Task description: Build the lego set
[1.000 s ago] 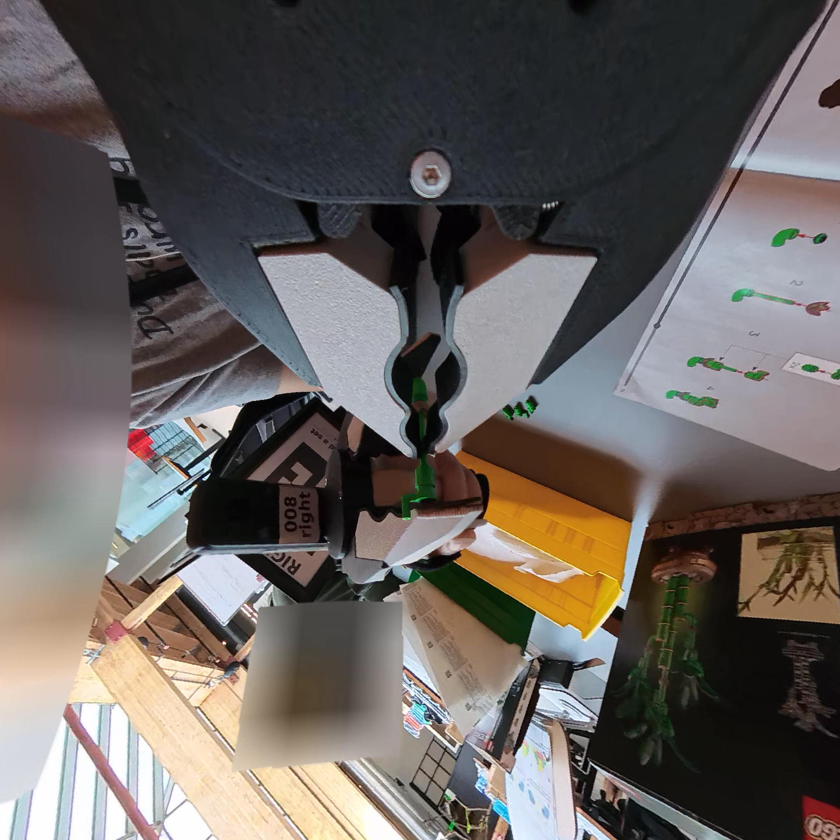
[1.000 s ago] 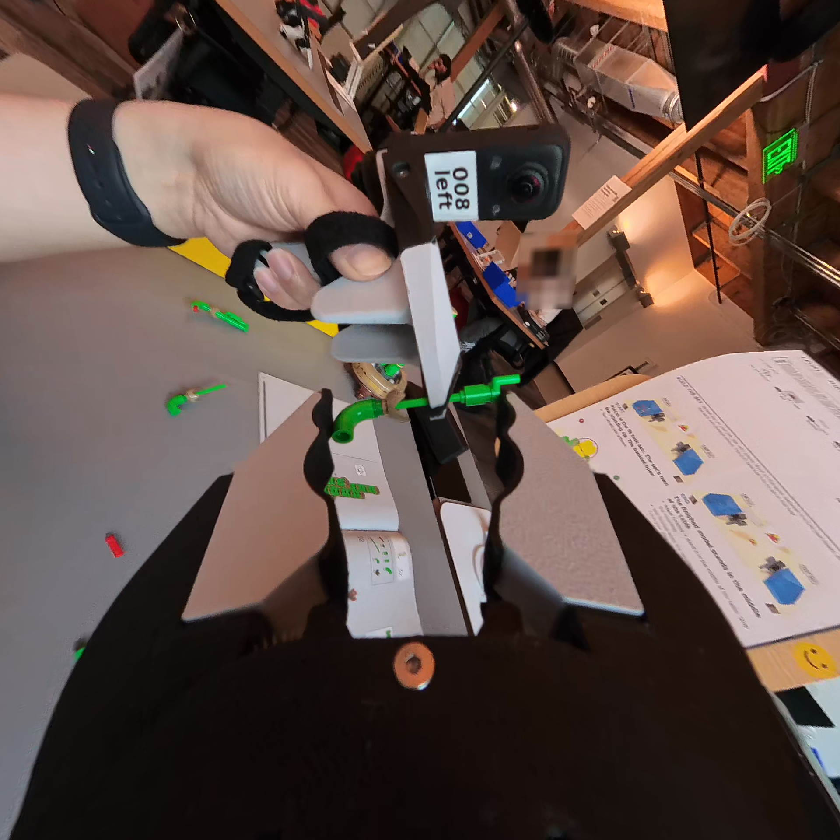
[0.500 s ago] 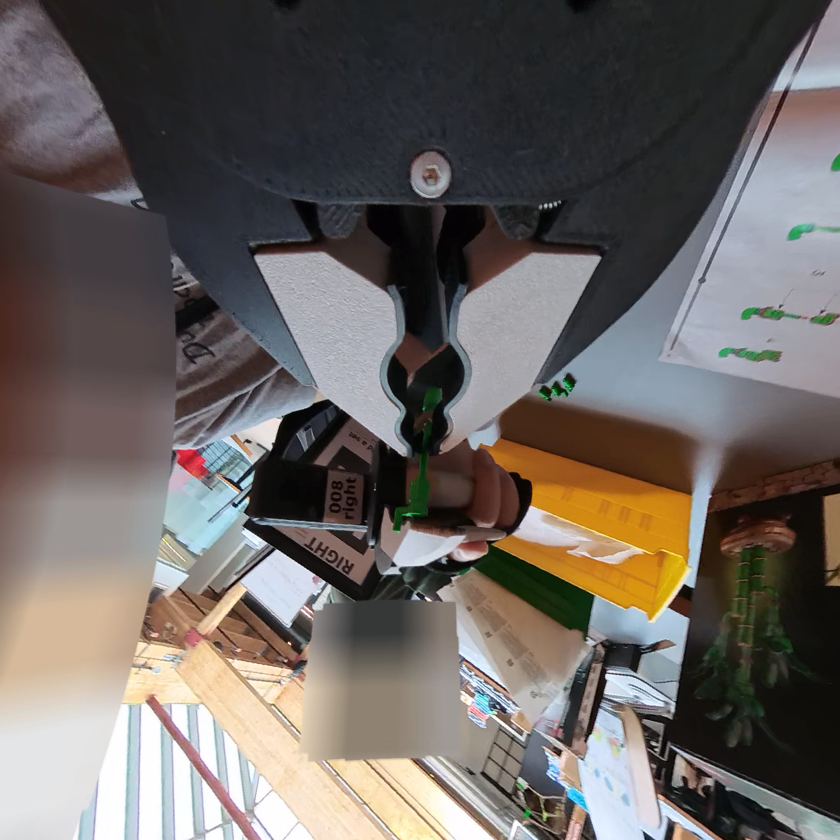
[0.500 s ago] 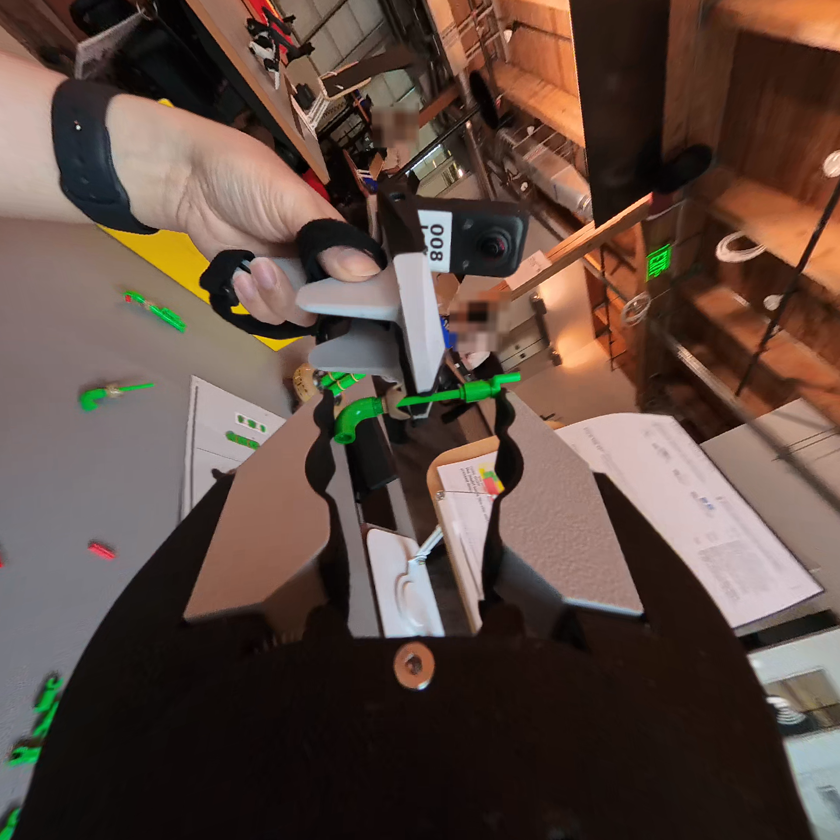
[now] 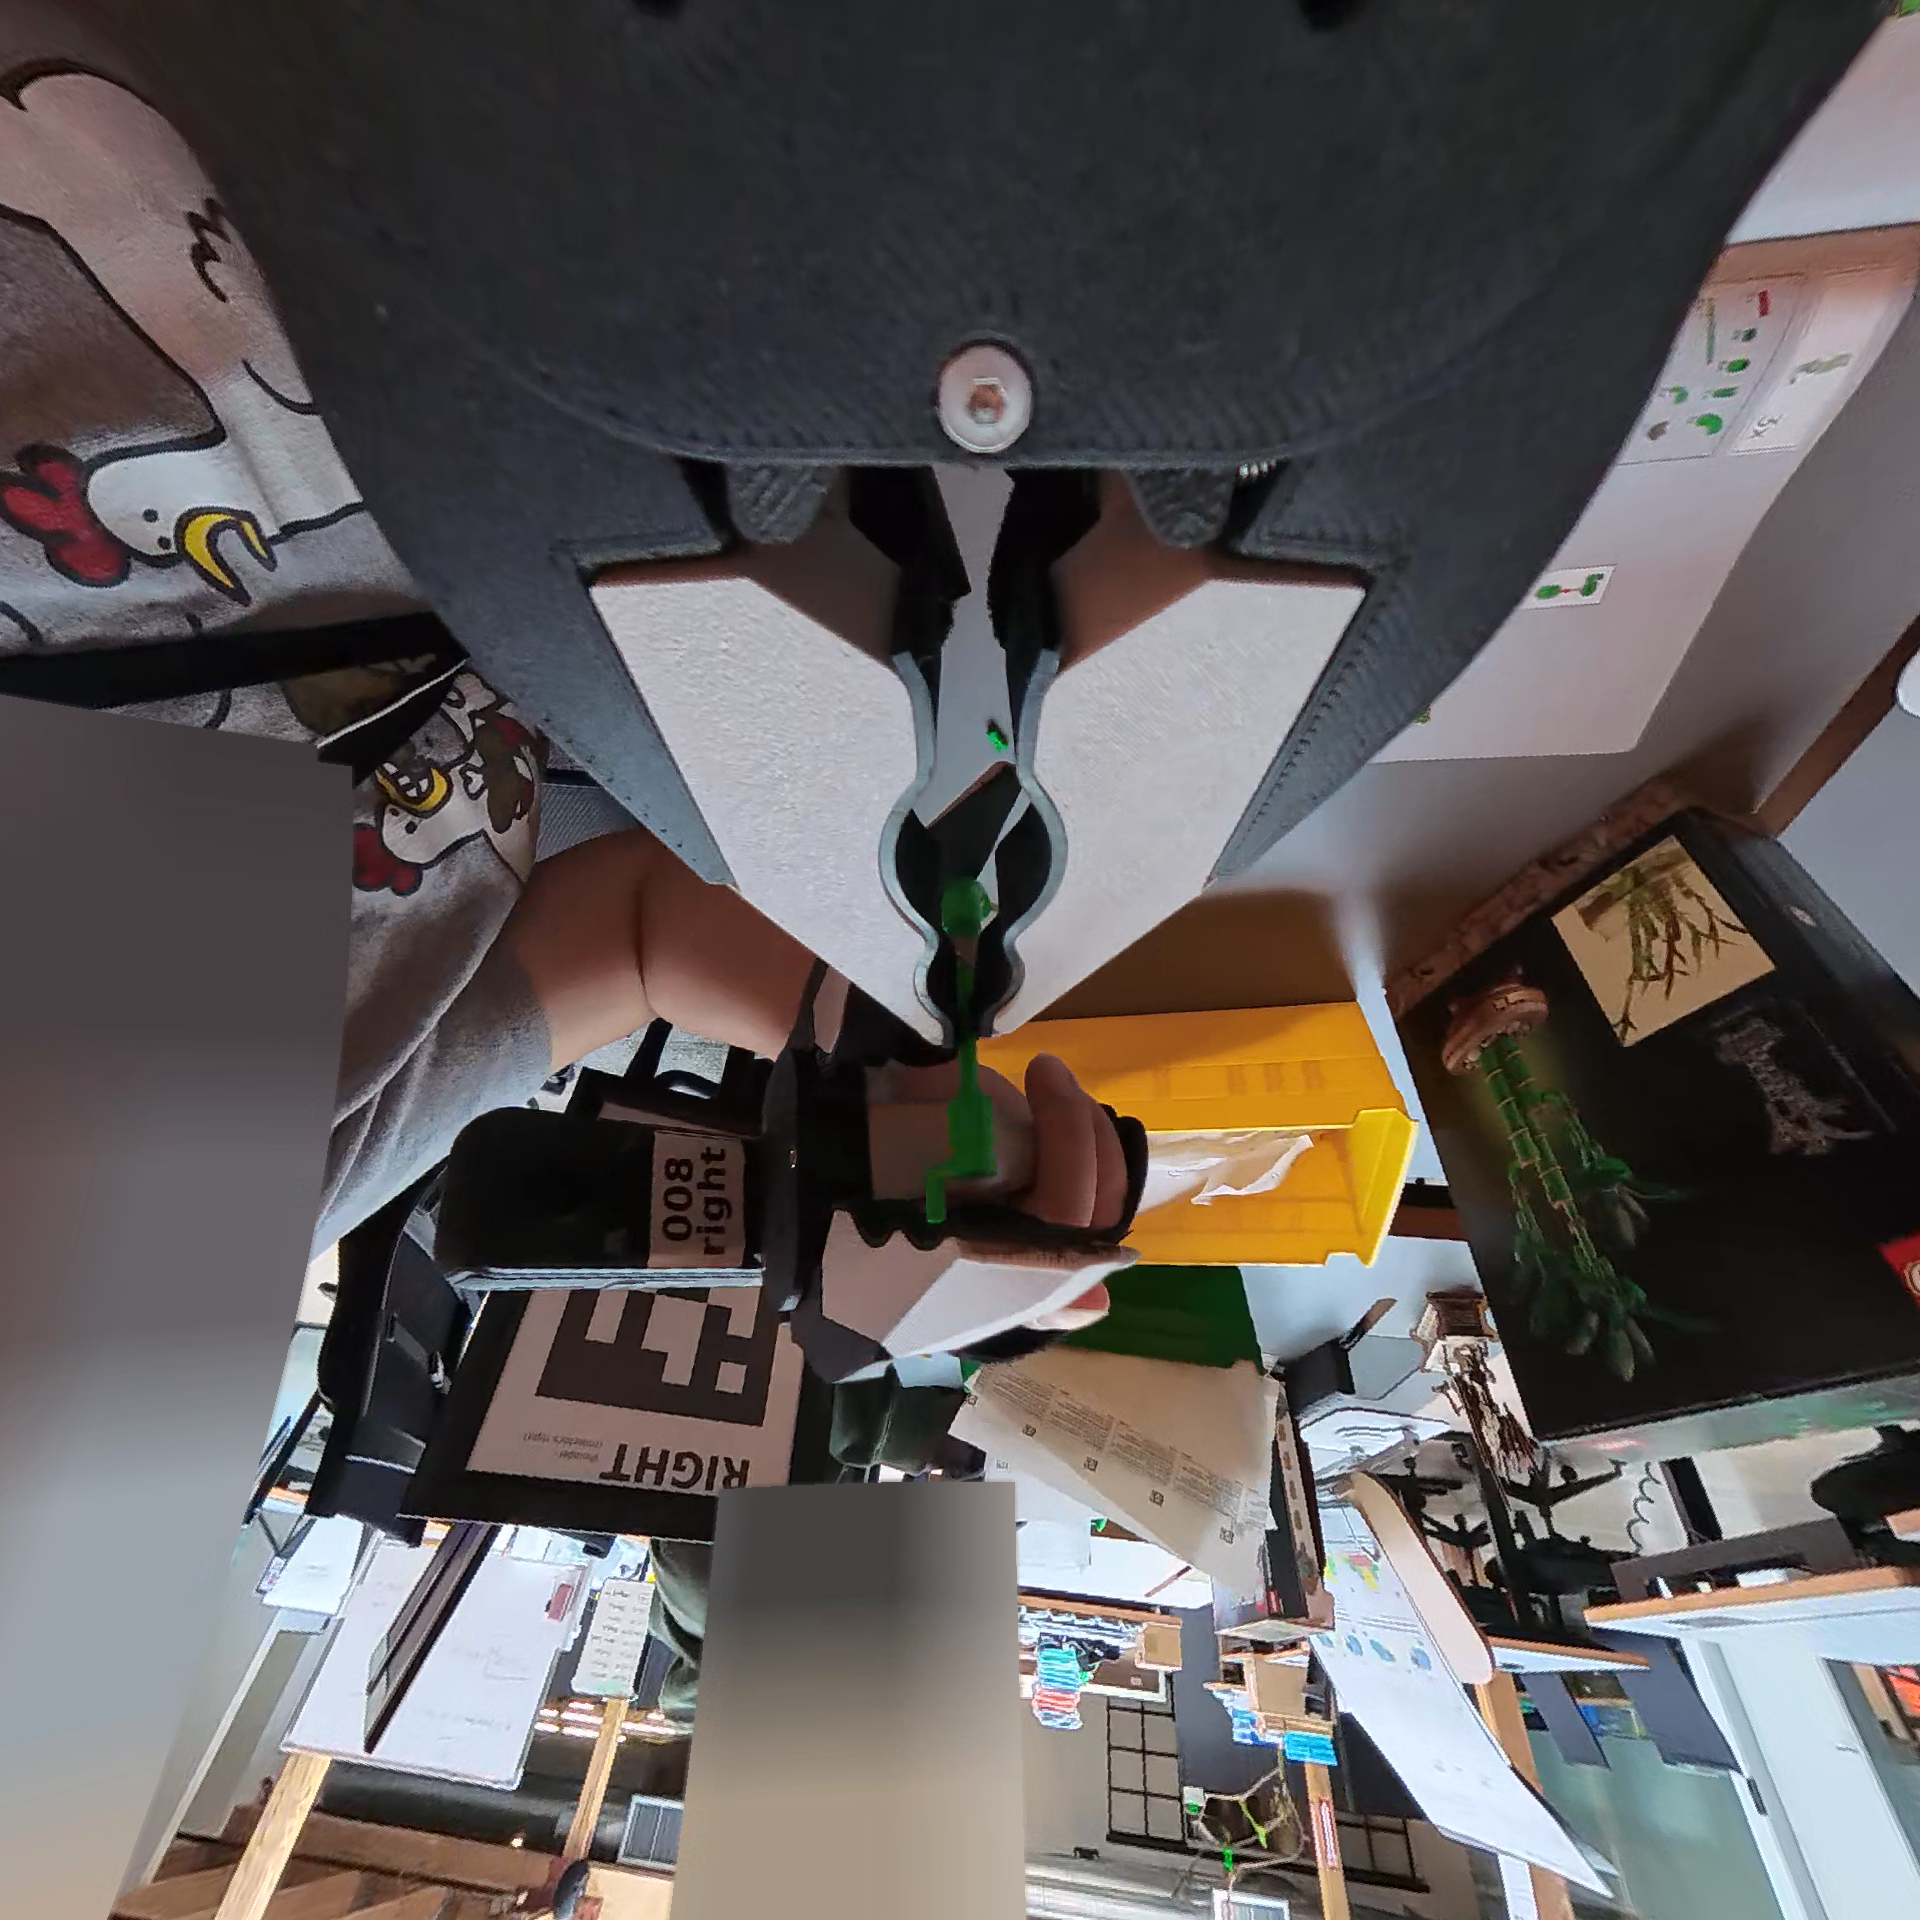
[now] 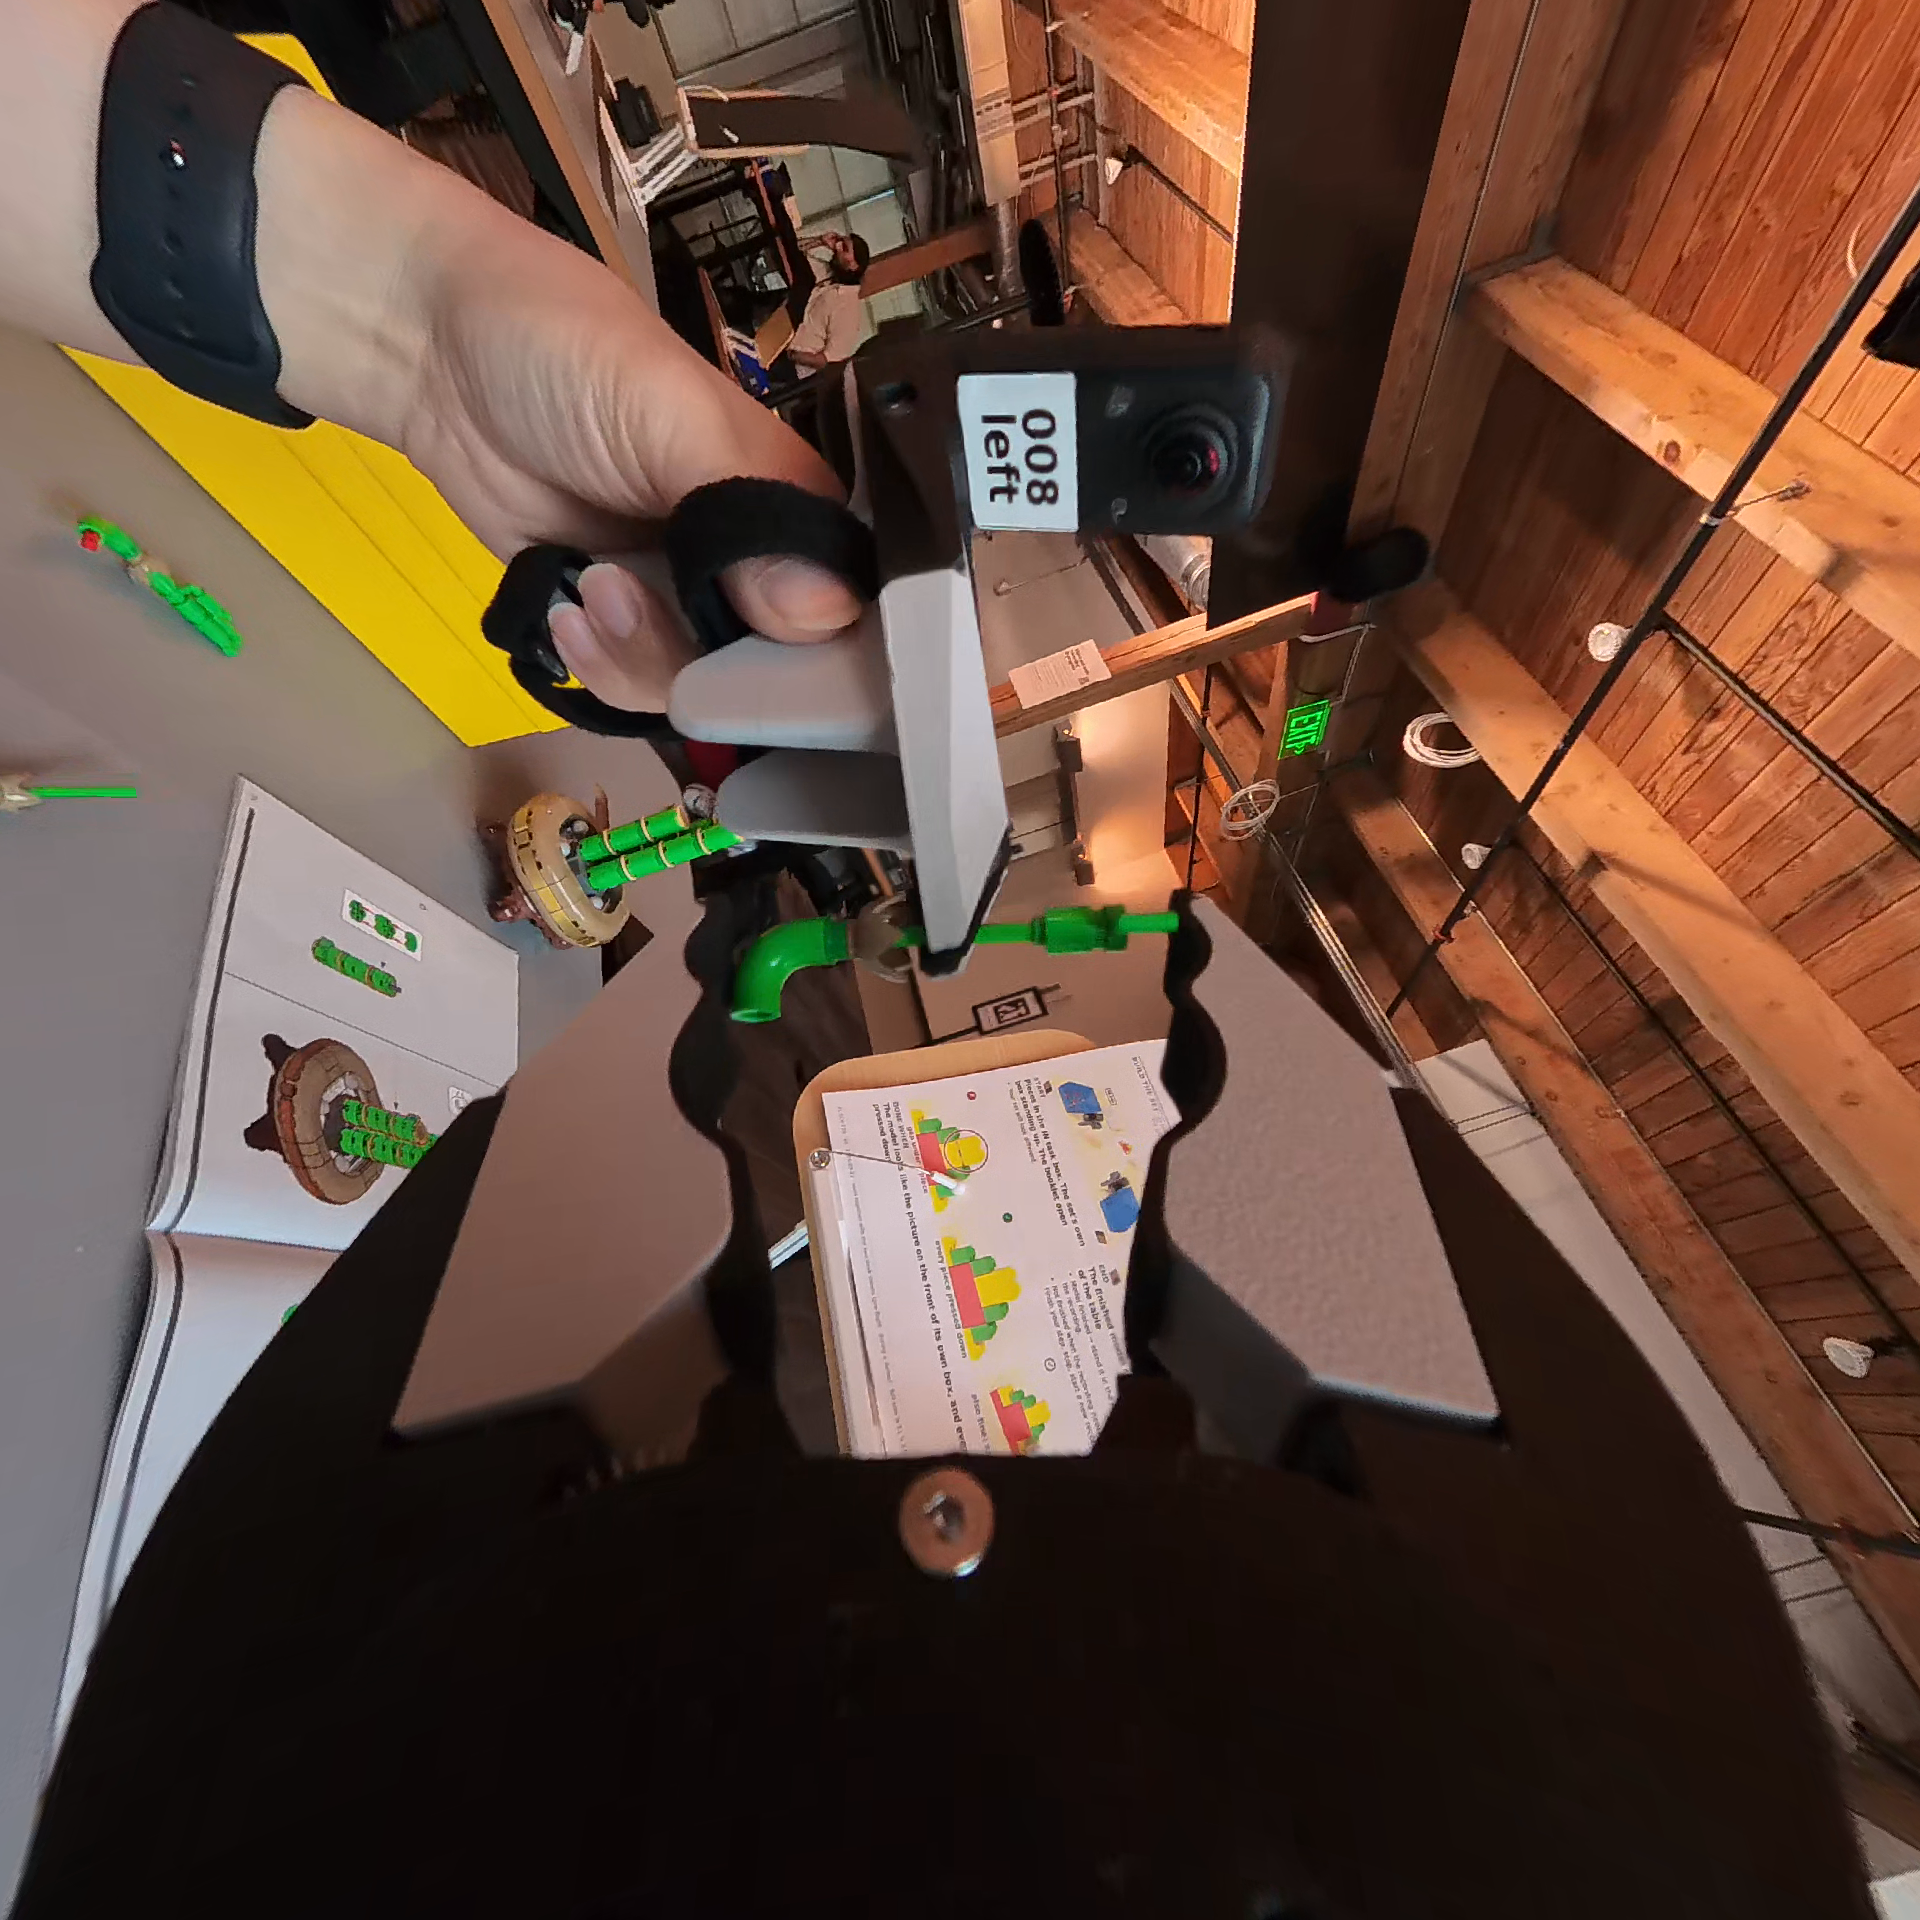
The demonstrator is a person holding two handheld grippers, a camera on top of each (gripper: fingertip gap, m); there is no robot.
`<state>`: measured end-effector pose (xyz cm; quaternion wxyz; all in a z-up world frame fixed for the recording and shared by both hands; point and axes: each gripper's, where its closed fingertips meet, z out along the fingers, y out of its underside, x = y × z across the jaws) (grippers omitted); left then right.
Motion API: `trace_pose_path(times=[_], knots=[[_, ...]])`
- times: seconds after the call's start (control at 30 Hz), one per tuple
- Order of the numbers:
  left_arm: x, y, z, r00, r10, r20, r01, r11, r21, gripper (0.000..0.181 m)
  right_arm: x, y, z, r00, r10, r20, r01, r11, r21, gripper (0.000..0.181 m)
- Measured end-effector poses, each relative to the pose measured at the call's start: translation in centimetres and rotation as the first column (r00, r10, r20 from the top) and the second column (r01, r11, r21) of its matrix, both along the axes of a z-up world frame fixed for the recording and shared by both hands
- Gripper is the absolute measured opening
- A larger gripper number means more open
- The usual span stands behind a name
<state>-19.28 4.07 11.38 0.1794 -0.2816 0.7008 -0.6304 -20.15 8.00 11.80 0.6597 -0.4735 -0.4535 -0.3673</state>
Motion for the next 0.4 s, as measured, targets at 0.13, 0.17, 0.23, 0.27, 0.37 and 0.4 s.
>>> trace_pose_path(times=[0.13,0.17,0.23,0.27,0.37,0.4], knots=[[-0.1,-0.3,0.1,0.998,-0.044,-0.046,0.041,0.997,-0.062,0.0,-0.4,-0.2,0.0,0.998,0.041,-0.056,-0.044,0.998,-0.044,0.079],[-0.2,-0.5,0.2,0.997,-0.064,-0.05,0.06,0.995,-0.082,0.0,-0.6,-0.4,0.1,0.994,0.067,-0.087,-0.072,0.996,-0.053,0.079],[-0.5,-0.7,0.6,0.994,-0.102,-0.045,0.096,0.988,-0.124,0.0,-0.9,-0.7,0.4,0.983,0.116,-0.144,-0.125,0.991,-0.056,0.077],[-0.6,-0.8,0.8,0.992,-0.118,-0.044,0.11,0.983,-0.144,0.0,-1.1,-0.9,0.6,0.972,0.148,-0.182,-0.161,0.985,-0.061,0.075],[-0.8,-0.8,1.5,0.987,-0.154,-0.044,0.141,0.965,-0.22,0.001,-1.2,-1.5,1.5,0.934,0.227,-0.276,-0.244,0.969,-0.027,0.07],[-0.8,-0.6,1.8,0.984,-0.172,-0.05,0.153,0.953,-0.261,0.001,-1.3,-1.7,1.7,0.924,0.249,-0.291,-0.265,0.964,-0.017,0.067]])
